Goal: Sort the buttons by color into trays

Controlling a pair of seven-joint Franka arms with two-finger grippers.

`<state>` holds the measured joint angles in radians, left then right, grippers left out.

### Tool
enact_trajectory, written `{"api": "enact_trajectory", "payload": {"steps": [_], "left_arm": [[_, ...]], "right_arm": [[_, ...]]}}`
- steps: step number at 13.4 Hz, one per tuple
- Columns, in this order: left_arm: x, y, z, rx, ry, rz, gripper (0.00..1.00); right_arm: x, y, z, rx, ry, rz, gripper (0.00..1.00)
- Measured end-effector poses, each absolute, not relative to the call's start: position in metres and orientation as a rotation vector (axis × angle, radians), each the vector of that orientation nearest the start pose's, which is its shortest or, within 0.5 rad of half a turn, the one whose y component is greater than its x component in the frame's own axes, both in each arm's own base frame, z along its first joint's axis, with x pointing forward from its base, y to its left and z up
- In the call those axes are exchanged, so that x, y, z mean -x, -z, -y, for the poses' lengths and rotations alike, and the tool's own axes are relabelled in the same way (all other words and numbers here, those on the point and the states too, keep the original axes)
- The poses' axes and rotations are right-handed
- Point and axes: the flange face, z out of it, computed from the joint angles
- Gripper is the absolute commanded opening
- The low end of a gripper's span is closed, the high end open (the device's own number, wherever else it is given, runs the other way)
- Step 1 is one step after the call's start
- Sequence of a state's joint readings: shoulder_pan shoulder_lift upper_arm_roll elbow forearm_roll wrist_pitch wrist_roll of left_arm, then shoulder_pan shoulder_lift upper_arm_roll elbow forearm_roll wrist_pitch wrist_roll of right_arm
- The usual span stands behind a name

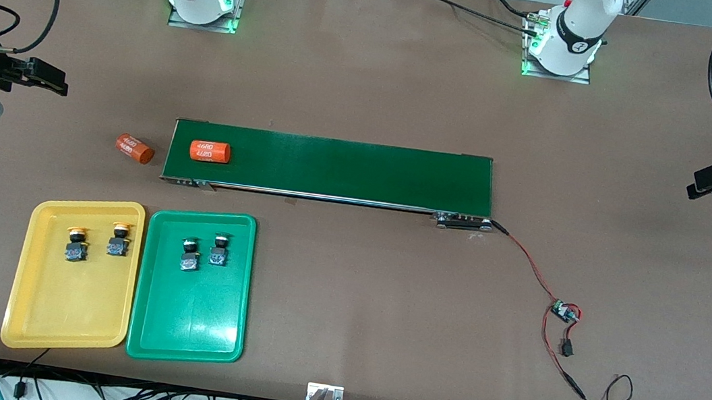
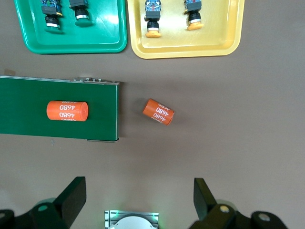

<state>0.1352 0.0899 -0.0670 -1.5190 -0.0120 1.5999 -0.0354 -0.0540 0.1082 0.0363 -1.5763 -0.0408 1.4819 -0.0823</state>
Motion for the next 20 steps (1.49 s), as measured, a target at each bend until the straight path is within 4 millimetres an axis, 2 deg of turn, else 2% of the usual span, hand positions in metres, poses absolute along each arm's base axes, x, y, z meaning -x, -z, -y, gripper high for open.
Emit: {"api": "enact_trajectory", "payload": {"steps": [16, 20], "left_arm": [[-0.584, -0.601, -0.037, 3.156, -0.009, 0.156, 1.0], [-0.587, -0.592, -0.038, 3.157, -0.032, 0.156, 1.0]], "right_arm": [[-0.574, -0.555, 0.001, 3.113, -0.284, 0.129, 1.0], [-0.575, -0.555, -0.008, 3.112, -0.281, 0.154, 1.0]]}}
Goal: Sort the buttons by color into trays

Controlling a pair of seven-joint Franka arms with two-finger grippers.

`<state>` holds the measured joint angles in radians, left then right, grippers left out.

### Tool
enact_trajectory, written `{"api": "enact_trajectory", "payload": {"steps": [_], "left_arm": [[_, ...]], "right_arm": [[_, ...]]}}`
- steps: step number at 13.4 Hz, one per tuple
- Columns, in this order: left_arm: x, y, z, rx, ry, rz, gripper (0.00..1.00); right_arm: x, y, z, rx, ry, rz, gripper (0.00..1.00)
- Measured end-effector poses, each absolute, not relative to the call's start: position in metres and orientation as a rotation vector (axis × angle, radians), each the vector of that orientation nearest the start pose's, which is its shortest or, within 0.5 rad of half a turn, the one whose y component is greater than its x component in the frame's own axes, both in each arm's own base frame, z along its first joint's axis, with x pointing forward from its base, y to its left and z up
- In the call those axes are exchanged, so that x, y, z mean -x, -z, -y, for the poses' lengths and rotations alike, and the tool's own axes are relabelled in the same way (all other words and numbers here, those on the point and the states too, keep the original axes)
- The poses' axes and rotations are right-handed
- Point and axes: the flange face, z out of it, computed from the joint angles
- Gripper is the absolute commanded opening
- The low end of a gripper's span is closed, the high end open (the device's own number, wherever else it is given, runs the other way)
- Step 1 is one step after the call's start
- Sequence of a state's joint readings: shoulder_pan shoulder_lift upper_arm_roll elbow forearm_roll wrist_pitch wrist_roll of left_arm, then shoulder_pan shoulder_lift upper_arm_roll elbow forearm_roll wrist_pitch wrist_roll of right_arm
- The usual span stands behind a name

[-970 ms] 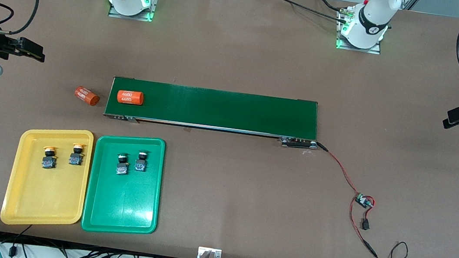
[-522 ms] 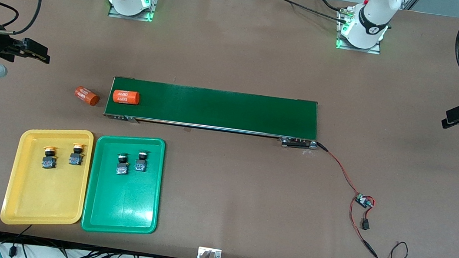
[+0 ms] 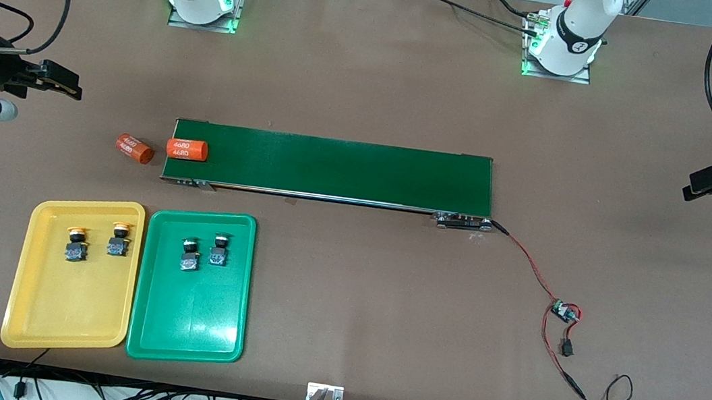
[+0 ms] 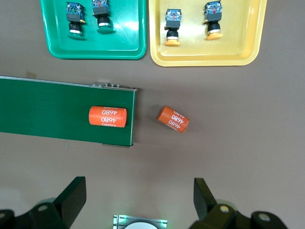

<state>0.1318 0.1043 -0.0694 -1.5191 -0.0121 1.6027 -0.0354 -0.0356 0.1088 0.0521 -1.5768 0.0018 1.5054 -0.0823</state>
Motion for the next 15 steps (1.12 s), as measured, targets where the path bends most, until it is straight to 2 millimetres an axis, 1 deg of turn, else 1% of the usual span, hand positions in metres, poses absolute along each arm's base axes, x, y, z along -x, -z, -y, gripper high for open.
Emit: {"api": "enact_trajectory", "payload": {"steps": [4, 10, 15], "left_arm": [[-0.588, -0.596, -0.038, 3.157, -0.017, 0.156, 1.0], [-0.588, -0.597, -0.038, 3.157, -0.012, 0.156, 1.0], [-0.587, -0.598, -0.037, 3.157, -0.011, 0.155, 1.0]], "right_arm": [[-0.575, -0.555, -0.013, 3.111, -0.281, 0.168, 1.0], [-0.574, -0.553, -0.034, 3.111, -0.279, 0.225, 1.0], [-0.575, -0.552, -0.032, 3.11, -0.279, 0.216, 1.0]]}}
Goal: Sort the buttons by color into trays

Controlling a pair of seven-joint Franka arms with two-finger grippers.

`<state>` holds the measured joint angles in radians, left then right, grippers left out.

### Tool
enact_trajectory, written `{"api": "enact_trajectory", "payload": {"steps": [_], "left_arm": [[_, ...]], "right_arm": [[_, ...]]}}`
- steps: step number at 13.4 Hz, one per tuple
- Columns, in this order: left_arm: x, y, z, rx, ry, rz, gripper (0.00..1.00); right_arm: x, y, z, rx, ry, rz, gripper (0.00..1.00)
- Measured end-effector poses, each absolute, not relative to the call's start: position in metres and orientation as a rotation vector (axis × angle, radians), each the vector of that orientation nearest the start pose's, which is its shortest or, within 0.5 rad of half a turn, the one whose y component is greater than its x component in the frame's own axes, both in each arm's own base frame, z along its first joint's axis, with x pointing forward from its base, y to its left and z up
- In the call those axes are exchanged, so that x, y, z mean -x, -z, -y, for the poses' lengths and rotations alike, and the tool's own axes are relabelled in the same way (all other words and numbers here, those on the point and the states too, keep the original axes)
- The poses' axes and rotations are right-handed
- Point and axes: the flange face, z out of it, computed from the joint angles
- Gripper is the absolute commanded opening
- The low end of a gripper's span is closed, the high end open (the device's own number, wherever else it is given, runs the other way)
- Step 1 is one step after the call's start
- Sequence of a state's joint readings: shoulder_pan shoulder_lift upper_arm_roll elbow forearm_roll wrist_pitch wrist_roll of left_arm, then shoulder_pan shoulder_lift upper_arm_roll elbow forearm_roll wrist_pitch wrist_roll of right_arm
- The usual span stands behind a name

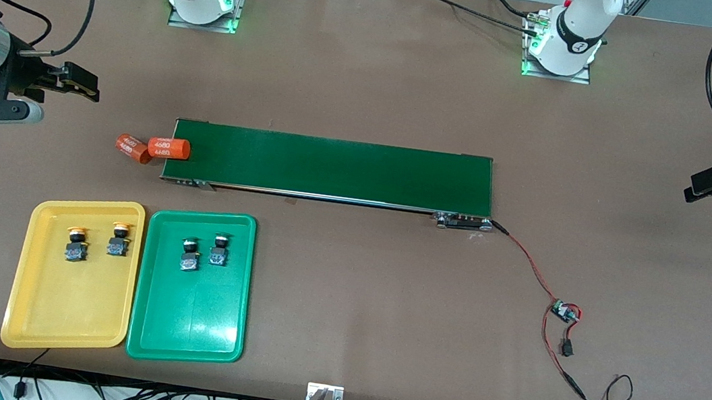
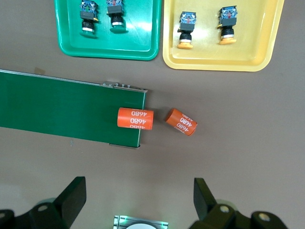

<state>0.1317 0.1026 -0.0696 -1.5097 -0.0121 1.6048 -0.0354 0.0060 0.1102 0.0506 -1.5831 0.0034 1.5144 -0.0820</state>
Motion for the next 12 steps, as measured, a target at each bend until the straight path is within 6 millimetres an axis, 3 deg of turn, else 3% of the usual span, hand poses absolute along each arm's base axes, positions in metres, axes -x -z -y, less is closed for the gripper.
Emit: {"api": "enact_trajectory", "payload": {"steps": [12], "left_arm": [[-0.5868, -0.6006, -0.0372, 3.157, -0.003, 0.155, 1.0]], "right_arm": [[-0.5755, -0.5523, -0.0208, 3.112, -0.274, 0.185, 1.0]]}}
